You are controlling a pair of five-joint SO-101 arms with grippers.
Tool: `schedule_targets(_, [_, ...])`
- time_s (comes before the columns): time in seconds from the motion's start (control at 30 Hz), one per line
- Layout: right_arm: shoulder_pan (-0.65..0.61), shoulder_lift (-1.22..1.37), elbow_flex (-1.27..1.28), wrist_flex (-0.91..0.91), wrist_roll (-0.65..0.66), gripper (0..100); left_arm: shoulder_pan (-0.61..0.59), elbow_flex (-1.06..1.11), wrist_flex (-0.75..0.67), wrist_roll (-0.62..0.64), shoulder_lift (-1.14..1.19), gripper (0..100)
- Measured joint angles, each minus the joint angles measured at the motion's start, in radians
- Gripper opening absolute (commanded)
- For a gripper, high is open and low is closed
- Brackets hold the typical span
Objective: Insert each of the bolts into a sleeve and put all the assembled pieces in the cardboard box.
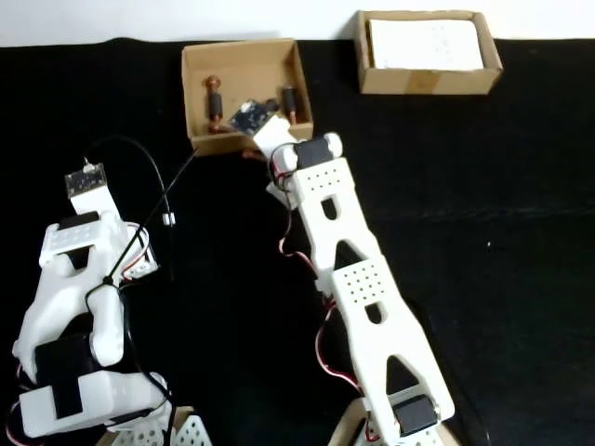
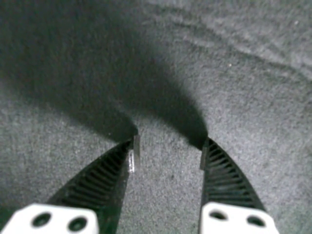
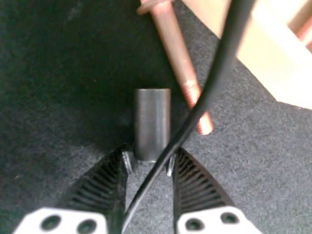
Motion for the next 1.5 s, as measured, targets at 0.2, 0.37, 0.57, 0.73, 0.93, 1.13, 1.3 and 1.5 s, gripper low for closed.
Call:
schedule_targets(0.2, [0.008,-0.072,0.014,0.092,-0.002,0.6,0.0,0.0,0.0,0.0,0.0,21])
schedule_targets(0.37, [0.014,-0.133,0.018,0.12,0.0,0.6,0.0,0.0,0.0,0.0,0.0,21])
schedule_targets(0.57, [0.014,-0.226,0.018,0.124,0.0,0.6,0.0,0.0,0.0,0.0,0.0,21])
schedule_targets(0.73, [0.014,-0.232,0.018,0.124,-0.064,0.6,0.0,0.0,0.0,0.0,0.0,21])
schedule_targets(0.93, [0.014,-0.232,0.018,0.124,-0.087,0.7,0.0,0.0,0.0,0.0,0.0,21])
schedule_targets(1.13, [0.002,-0.232,0.018,0.124,-0.087,22.5,0.0,0.0,0.003,0.0,0.0,21])
schedule_targets(1.3, [-0.035,-0.219,0.018,0.124,-0.087,31.5,0.0,0.0,0.003,0.002,0.0,21])
schedule_targets(1.5, [-0.106,-0.17,0.018,0.103,-0.087,31.5,0.0,0.0,0.005,0.002,0.0,21])
